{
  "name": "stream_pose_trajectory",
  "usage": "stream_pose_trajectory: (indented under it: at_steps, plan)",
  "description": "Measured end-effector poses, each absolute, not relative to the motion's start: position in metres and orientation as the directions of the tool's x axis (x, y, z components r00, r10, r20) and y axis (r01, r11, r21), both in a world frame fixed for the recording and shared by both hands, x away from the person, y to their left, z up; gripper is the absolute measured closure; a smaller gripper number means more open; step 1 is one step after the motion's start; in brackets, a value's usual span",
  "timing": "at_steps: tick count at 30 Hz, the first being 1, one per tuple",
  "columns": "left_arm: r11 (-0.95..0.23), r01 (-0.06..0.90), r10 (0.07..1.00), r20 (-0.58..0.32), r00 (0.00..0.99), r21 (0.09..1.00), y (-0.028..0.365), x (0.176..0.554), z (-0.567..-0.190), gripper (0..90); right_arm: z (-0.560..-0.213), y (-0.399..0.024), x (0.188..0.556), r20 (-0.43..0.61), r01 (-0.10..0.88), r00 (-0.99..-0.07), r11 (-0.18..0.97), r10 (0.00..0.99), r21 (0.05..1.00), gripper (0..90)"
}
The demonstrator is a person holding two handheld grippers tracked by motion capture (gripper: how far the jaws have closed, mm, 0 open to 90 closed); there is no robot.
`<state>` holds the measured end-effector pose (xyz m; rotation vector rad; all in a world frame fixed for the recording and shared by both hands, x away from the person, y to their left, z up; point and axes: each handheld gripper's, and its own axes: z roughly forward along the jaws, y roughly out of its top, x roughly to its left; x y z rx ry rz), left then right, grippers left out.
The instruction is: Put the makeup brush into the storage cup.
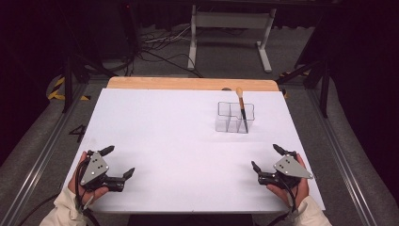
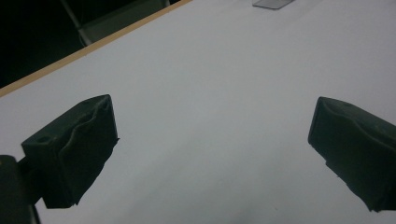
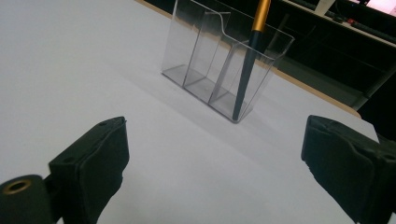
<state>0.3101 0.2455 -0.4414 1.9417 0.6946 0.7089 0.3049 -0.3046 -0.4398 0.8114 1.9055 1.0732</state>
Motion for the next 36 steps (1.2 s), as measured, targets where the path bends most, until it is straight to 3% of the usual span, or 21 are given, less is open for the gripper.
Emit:
stream_pose_trajectory:
  at_steps: [16,36]
  plan:
    - [-0.43,0.167,0.7,0.211,0.683,0.887,0.24,0.312,-0.44,2.1,-0.449,-0.332,0.299,-0.183,0.2,-0.468,0.306,0.865,0.931,8.8]
    - [-0.435,0.161,0.69,0.213,0.692,0.886,0.239,0.309,-0.441,1.9,-0.444,-0.326,0.297,-0.215,0.179,-0.455,0.325,0.864,0.929,7.9]
